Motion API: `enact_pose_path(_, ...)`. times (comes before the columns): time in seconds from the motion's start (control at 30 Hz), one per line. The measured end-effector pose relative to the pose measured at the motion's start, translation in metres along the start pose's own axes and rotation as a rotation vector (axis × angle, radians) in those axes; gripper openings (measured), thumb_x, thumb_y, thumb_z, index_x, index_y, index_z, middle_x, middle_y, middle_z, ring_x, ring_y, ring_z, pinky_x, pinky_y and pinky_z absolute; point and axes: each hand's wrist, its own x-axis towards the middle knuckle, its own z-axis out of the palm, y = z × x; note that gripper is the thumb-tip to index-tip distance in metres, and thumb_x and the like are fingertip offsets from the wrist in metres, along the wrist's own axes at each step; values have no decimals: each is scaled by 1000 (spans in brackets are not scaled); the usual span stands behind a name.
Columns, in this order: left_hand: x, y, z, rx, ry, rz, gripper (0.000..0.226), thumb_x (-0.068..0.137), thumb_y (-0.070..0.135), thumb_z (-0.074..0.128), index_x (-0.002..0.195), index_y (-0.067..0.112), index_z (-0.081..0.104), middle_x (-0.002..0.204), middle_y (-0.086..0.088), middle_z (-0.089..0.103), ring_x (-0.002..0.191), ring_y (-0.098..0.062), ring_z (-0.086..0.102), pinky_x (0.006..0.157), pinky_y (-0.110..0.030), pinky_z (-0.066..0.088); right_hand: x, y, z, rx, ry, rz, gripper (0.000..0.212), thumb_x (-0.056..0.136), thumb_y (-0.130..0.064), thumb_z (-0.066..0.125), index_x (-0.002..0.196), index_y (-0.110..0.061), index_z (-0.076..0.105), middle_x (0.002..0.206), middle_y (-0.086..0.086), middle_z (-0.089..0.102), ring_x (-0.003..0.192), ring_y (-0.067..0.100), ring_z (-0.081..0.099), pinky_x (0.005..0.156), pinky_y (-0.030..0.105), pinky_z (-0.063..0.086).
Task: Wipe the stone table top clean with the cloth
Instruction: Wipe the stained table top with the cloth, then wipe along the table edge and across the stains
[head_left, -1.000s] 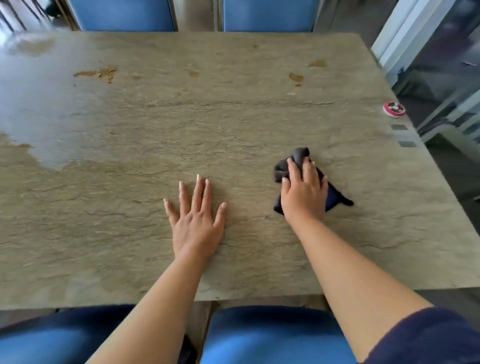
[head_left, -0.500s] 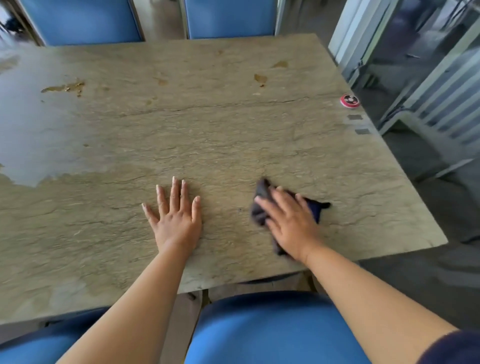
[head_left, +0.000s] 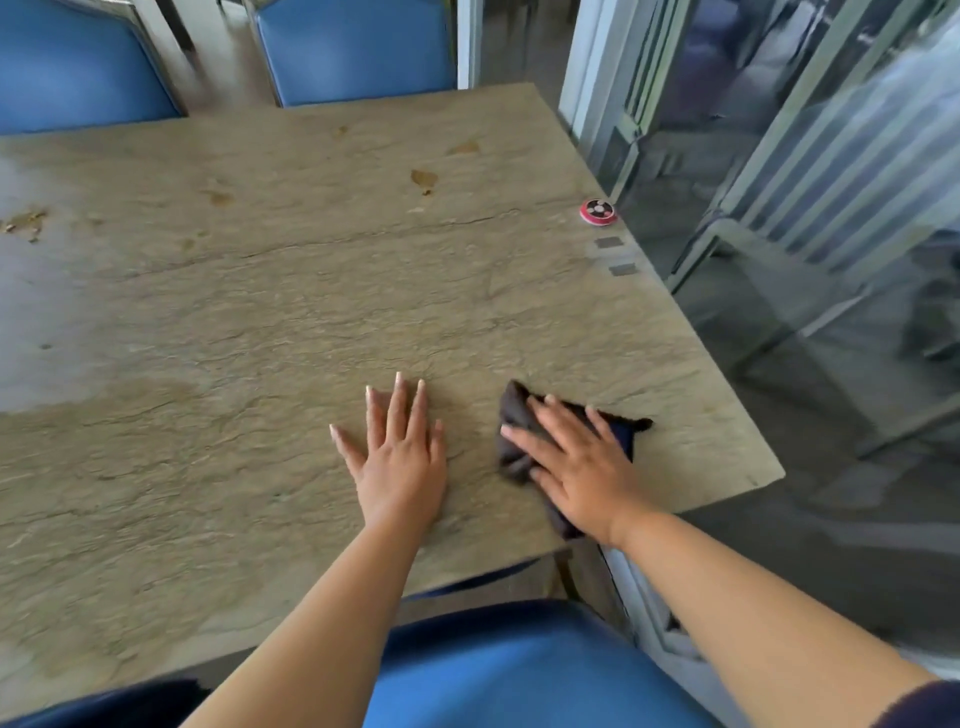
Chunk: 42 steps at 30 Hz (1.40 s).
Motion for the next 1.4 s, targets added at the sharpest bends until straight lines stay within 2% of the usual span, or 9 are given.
enact_pose_path(0.23, -2, 7, 5, 76, 74, -49, 56, 98, 49, 14, 151, 43, -5, 158, 22, -14, 146, -10, -21, 114, -60, -12, 104, -4, -8, 81, 30, 483, 51, 100, -45, 25, 149, -41, 13, 161, 0, 4, 147, 21, -3, 115, 55, -2)
enact_pose_path(0.5, -2, 8, 5, 95, 103, -79, 61, 97, 49, 14, 153, 34, -7, 157, 24, -16, 144, -6, -22, 116, -56, -11, 78, 21, -11, 104, -44, -401, 50, 95, -46, 23, 143, -40, 33, 157, -1, 27, 145, 18, 19, 117, 48, 10)
enact_pose_path(0.6, -2, 9, 5, 91, 108, -73, 61, 98, 49, 16, 153, 34, -7, 157, 24, -17, 144, -6, -23, 116, -56, -12, 89, 60, -9, 84, 58, -125, 50, 94, -46, 23, 142, -40, 36, 154, 1, 33, 143, 21, 26, 115, 52, 18)
enact_pose_path(0.73, -2, 7, 6, 102, 96, -51, 61, 98, 50, 16, 153, 35, -6, 158, 23, -14, 145, -7, -21, 116, -56, -12, 106, 34, -11, 101, 66, 361, 46, 100, -41, 28, 146, -41, 26, 159, -1, 16, 147, 20, 8, 116, 51, 1)
enact_pose_path(0.97, 6, 48, 1, -136, 158, -102, 57, 95, 31, 31, 151, 23, 23, 158, 4, 18, 149, -18, -3, 118, -54, -8, 48, 15, -22, 516, 68, 15, 47, 99, -18, 41, 145, -26, 38, 153, 4, 33, 145, 20, 19, 117, 41, 4)
enact_pose_path(1.07, 3, 104, 14, -140, 108, 192, 66, 92, 48, 18, 152, 20, 20, 160, -7, 15, 149, -22, 0, 120, -48, -4, 22, 58, -27, 409, 255, 204, 47, 93, -9, 47, 139, -19, 47, 145, 9, 45, 142, 27, 29, 117, 48, 12)
enact_pose_path(1.2, 8, 150, 39, 185, 6, 176, 88, 84, 78, 9, 154, 24, 4, 162, -10, -4, 144, -38, -21, 111, -61, -20, -21, 112, -19, 149, 251, 603, 42, 93, -21, 50, 134, -29, 51, 146, 13, 41, 142, 37, 23, 113, 61, 13)
enact_pose_path(1.3, 51, 164, 37, 239, -3, 236, 84, 84, 78, 13, 154, 31, 8, 163, -5, 0, 146, -38, -14, 111, -66, -10, -39, 126, -15, 105, 217, 584, 42, 98, -31, 41, 139, -39, 42, 151, 8, 34, 141, 40, 22, 111, 60, 16)
enact_pose_path(1.4, 95, 192, 37, 216, -45, 268, 72, 87, 72, 16, 152, 40, 11, 162, 5, 3, 148, -32, -10, 112, -65, -8, -38, 127, -15, 239, 322, 638, 49, 96, -28, 25, 142, -23, 40, 147, 9, 41, 139, 34, 31, 112, 57, 26)
